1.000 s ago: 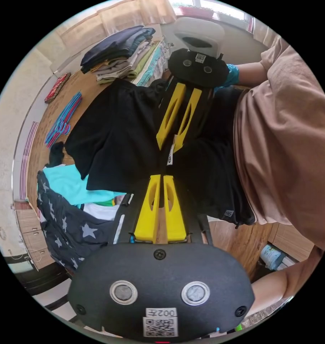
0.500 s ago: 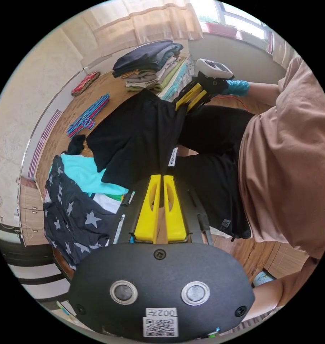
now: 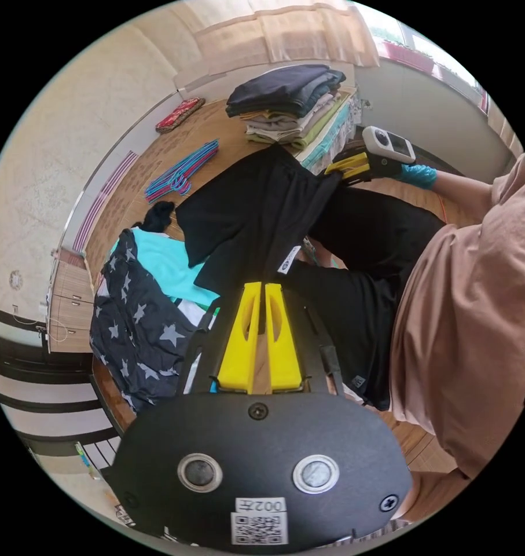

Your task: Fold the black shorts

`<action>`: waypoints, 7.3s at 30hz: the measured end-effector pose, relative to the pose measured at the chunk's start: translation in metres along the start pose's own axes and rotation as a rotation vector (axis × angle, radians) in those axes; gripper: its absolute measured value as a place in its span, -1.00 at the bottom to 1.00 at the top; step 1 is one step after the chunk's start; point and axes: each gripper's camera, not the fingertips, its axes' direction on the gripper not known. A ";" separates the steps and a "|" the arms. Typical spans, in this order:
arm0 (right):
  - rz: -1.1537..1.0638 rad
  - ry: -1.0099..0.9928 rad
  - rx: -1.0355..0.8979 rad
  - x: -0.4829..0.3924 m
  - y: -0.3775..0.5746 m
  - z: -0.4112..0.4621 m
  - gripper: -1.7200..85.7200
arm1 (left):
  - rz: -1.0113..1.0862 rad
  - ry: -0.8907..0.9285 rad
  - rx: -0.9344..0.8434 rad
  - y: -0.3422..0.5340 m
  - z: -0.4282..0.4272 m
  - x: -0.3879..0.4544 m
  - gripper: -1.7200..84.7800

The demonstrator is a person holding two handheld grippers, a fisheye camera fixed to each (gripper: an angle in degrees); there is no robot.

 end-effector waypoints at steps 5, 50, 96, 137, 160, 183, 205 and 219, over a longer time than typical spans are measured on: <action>0.021 0.029 0.012 0.004 0.015 0.001 -0.84 | 0.029 -0.024 -0.015 -0.003 -0.015 0.010 -0.98; 0.062 0.010 0.168 0.133 -0.002 0.051 -0.88 | 0.180 -0.402 -0.148 -0.304 -0.135 -0.033 -0.98; 0.370 -0.135 -0.064 0.234 -0.131 0.286 -0.72 | -0.200 -0.050 -0.046 -0.501 0.260 -0.278 -0.89; -0.116 -0.578 0.267 -0.001 -0.424 0.177 -0.70 | -0.609 0.037 0.080 -0.152 0.370 -0.197 -0.96; 0.393 -0.595 0.307 0.068 -0.358 0.142 -0.97 | -0.609 0.071 0.098 -0.155 0.428 -0.138 -0.86; 0.290 -0.642 0.430 0.040 -0.392 0.099 -0.97 | -0.695 -0.079 0.052 -0.129 0.421 -0.087 -0.98; -0.067 -0.694 0.329 -0.040 -0.425 0.122 -0.77 | -0.751 0.003 0.154 -0.088 0.403 -0.064 -0.98; -0.133 -0.514 0.172 -0.055 -0.355 0.146 -0.74 | -0.785 -0.038 0.157 -0.082 0.360 -0.081 -0.98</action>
